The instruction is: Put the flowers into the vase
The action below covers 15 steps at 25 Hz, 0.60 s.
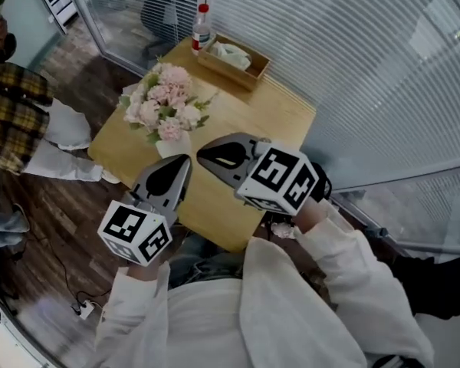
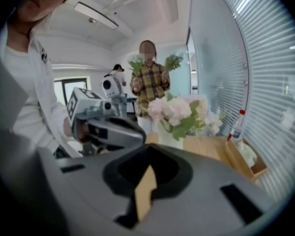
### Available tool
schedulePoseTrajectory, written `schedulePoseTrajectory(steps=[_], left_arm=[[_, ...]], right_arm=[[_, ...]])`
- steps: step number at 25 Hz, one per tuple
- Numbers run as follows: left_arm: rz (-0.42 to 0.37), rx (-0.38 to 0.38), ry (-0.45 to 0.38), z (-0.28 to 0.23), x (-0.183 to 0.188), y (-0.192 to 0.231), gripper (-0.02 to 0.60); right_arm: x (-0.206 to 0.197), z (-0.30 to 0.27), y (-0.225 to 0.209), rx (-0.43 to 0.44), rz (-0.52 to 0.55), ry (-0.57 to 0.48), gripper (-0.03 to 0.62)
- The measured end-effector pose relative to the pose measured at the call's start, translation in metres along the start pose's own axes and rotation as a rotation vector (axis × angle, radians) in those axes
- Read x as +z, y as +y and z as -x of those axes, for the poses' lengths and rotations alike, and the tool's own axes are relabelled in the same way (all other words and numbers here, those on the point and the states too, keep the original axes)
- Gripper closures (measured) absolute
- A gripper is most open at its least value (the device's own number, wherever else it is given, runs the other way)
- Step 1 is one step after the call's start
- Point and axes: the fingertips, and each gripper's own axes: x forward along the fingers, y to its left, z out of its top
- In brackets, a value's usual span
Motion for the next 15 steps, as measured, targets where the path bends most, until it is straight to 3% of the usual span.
schedulePoseTrajectory(steps=[6, 15], left_arm=[[-0.015, 0.021, 0.006, 0.005, 0.0, 0.004, 0.572], [0.021, 0.033, 0.017, 0.017, -0.005, 0.001, 0.572]], right_arm=[[-0.01, -0.009, 0.005, 0.033, 0.047, 0.081, 0.582], [-0.024, -0.022, 0.02, 0.116, 0.09, 0.212, 0.582]])
